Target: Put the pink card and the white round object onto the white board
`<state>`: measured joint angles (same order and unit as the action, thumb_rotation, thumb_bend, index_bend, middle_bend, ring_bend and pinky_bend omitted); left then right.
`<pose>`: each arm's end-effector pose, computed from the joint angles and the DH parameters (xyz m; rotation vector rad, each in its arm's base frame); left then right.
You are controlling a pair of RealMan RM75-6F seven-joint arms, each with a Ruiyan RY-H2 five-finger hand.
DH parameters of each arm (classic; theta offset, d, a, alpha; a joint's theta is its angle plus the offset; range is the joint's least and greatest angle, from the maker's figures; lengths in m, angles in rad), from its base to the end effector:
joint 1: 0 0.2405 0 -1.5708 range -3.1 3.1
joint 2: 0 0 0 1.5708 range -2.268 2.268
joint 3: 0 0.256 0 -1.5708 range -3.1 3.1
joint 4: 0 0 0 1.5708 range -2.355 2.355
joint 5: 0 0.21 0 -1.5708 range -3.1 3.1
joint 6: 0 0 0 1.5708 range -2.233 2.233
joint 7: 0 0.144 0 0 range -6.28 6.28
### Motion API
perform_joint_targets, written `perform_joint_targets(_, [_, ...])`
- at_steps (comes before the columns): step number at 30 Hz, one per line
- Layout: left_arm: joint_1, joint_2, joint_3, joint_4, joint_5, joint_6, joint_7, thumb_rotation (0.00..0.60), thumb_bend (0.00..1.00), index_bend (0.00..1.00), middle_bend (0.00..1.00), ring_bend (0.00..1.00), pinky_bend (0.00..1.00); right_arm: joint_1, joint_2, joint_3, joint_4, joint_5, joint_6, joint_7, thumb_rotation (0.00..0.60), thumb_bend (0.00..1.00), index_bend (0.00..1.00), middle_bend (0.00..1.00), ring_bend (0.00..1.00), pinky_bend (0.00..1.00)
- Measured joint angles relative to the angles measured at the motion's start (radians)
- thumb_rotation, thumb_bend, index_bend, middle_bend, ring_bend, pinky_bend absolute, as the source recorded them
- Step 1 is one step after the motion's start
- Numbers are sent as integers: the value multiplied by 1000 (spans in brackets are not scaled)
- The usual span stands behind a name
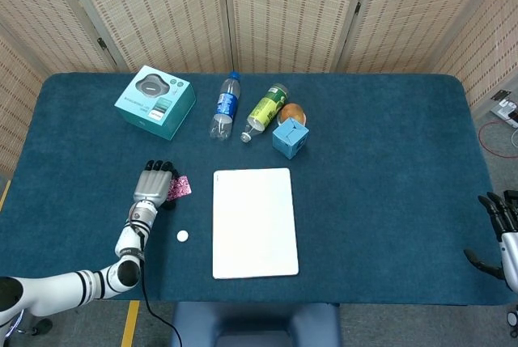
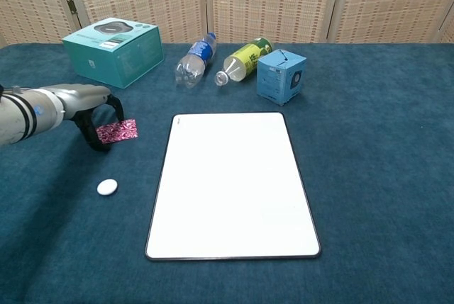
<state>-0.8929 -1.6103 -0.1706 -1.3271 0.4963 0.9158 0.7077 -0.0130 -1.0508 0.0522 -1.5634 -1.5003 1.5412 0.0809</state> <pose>-0.1835 0.3850 -0.0277 -1.7045 -1.0427 -0.4852 -0.3369 -0.1502 0.1944 1.3053 -0.8849 0.8464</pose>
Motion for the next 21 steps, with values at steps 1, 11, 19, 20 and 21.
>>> perform_joint_targets(1, [0,-2,1,1,5,2,-4,600,293,329,137,102,0,0,0,0,0,1,-1,0,600,207,100,115,123,0])
perform_joint_targets(11, [4,-17,9,13,41,7,-29,600,346,398,137,116,0,0,1,1,-2,2,-1,-1,600,207,100,115,123,0])
perform_joint_targets(19, [12,-12,16,0,73,14,-45,600,351,424,142,116,0,2,1,2,-3,-1,-2,-2,600,207,100,114,124,0])
perform_joint_targets(20, [13,-10,17,-3,79,16,-47,600,351,426,142,116,0,2,1,3,-4,-1,-2,-2,600,207,100,115,124,0])
perform_joint_targets(21, [14,-7,17,-8,84,18,-49,600,351,426,142,116,0,2,1,3,-4,-1,-2,-2,600,207,100,115,124,0])
